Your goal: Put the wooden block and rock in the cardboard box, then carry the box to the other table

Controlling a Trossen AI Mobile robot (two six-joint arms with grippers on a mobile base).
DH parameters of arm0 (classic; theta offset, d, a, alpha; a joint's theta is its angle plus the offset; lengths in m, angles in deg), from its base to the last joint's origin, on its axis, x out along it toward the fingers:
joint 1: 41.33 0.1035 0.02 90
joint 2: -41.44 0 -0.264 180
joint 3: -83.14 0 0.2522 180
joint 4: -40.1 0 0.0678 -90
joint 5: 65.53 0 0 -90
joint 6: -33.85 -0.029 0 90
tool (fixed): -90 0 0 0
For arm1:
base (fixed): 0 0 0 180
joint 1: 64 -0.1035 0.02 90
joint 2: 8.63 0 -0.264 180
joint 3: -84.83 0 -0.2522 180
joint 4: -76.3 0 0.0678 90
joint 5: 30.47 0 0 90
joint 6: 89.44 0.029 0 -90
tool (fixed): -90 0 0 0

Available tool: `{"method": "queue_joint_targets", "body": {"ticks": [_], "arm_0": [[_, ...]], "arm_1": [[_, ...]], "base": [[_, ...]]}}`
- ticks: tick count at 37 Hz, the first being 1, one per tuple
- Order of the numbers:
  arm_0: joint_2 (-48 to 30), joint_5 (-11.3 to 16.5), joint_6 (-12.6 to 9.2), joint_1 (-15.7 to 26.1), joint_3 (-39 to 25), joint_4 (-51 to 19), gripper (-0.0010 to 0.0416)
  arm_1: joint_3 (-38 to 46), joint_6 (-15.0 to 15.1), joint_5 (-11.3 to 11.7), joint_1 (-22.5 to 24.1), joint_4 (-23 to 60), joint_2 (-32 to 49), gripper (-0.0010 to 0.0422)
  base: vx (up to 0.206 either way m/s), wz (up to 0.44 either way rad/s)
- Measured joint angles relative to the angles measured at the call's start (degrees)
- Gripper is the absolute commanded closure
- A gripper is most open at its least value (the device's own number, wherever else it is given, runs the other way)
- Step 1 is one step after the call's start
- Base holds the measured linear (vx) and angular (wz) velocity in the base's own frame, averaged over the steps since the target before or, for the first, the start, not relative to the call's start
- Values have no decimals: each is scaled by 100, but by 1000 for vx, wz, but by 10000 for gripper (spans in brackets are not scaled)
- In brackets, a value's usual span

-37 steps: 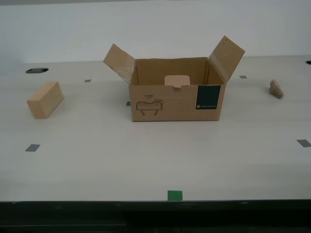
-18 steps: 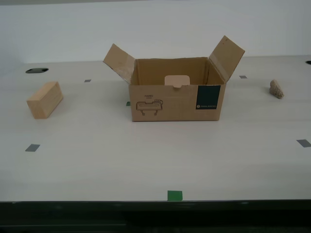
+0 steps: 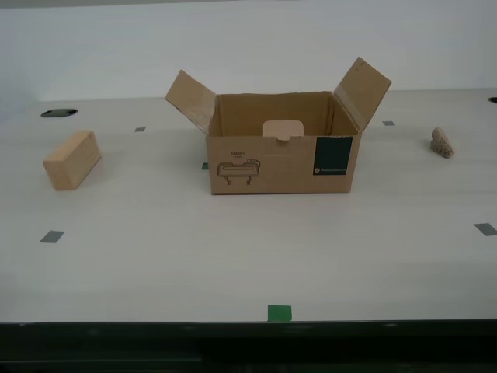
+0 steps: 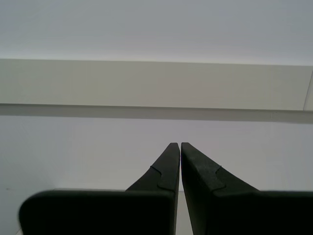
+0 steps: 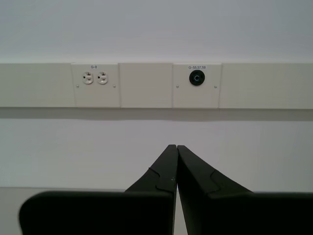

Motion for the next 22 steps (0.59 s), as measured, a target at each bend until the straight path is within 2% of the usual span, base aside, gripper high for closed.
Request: {"method": "queue_joint_targets", "body": {"ticks": [22], "arm_0": [[0,0,0,-4,0,0,405]], "arm_1": [[0,0,0,0,0,0,412]], "base": [[0,0]]}}
